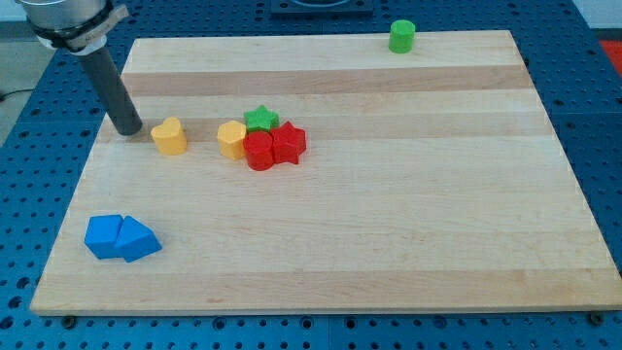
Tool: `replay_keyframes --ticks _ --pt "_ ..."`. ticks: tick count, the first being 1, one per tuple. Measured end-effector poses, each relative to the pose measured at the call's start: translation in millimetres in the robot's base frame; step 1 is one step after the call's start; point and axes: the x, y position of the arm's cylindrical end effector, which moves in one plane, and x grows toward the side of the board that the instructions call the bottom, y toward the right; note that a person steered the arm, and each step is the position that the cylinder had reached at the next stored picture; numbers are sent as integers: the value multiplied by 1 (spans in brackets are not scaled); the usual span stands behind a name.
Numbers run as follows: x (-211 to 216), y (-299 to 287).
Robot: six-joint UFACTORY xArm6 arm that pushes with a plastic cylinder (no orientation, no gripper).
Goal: Push the yellow heart to the bottom of the yellow hexagon
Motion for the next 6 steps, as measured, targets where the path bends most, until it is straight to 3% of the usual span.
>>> replay_keyframes --ticks 1,3,6 --pt "38 52" --pt "9 65" --pt "82 86"
